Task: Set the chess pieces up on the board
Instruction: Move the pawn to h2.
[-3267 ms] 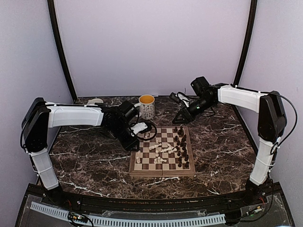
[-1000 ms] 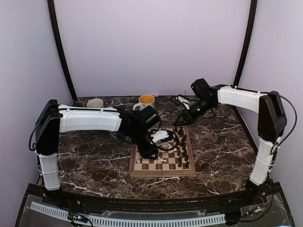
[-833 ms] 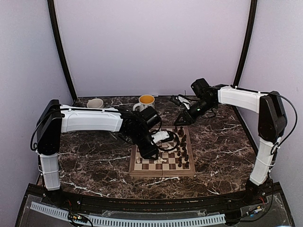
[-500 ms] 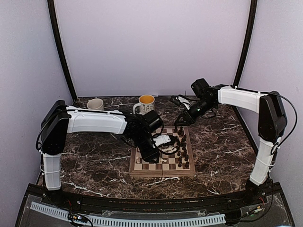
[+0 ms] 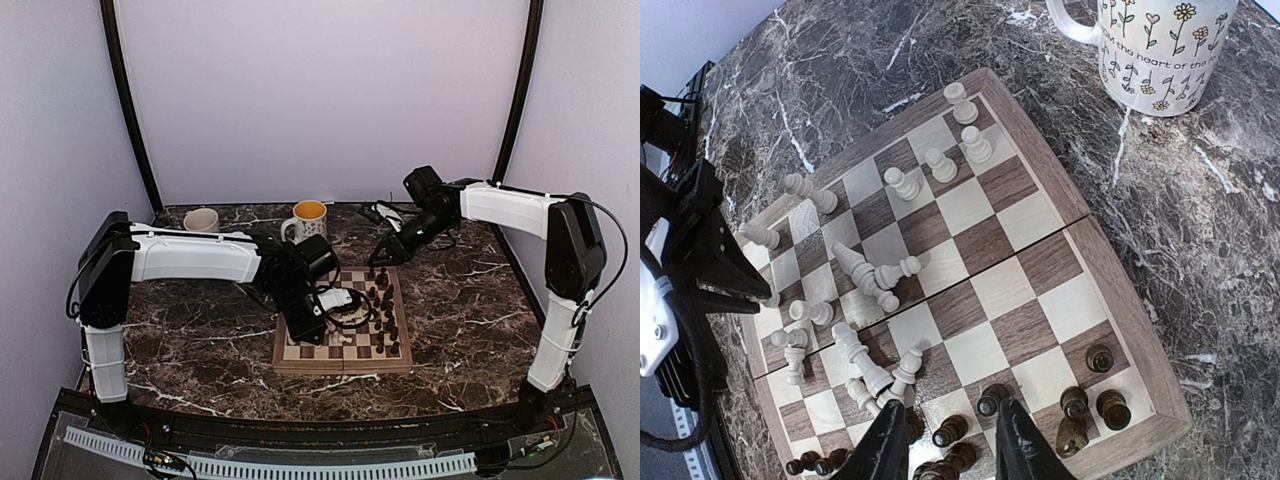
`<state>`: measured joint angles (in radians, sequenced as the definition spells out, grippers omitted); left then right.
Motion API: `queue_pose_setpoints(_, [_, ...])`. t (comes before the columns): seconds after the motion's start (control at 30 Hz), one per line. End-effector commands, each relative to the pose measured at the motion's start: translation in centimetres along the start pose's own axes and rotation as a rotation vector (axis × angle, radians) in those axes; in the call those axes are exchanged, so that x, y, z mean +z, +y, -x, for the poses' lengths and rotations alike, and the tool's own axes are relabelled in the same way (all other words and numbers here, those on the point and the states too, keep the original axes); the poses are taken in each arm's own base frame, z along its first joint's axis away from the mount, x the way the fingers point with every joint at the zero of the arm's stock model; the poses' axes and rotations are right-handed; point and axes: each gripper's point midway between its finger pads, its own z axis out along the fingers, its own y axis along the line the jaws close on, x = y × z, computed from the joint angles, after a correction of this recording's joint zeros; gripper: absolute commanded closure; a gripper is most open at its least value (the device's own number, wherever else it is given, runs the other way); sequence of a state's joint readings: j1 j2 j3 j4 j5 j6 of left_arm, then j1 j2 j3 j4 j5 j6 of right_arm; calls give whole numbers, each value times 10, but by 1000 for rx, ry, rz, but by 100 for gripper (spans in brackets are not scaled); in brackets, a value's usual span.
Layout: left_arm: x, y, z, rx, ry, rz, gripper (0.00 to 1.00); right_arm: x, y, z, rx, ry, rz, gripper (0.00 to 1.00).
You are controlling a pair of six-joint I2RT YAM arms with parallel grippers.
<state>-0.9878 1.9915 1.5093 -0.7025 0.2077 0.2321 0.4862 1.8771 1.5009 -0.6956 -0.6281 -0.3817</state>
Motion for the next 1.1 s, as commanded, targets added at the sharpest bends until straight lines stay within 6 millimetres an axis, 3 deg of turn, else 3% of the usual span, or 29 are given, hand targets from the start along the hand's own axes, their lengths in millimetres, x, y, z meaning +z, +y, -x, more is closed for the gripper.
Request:
queue_pose_setpoints(0.0, [-27,-17,-18,4,26,-6,93,-7,5,7,-26,-25,-7,69])
queue_pose_setpoints(0.57, [-14,-14,-38,1,94,32,88,-10,7,9,-30,-33,-6,69])
queue_pose_setpoints(0.97, [-15,-12,-30,7,68,41,72,-11,8,9,-35,-33,-7,69])
queue_pose_setpoints(1.07, [-27,-13,-13,11,3,46,65,-11,8,8,-34,-33,-6,69])
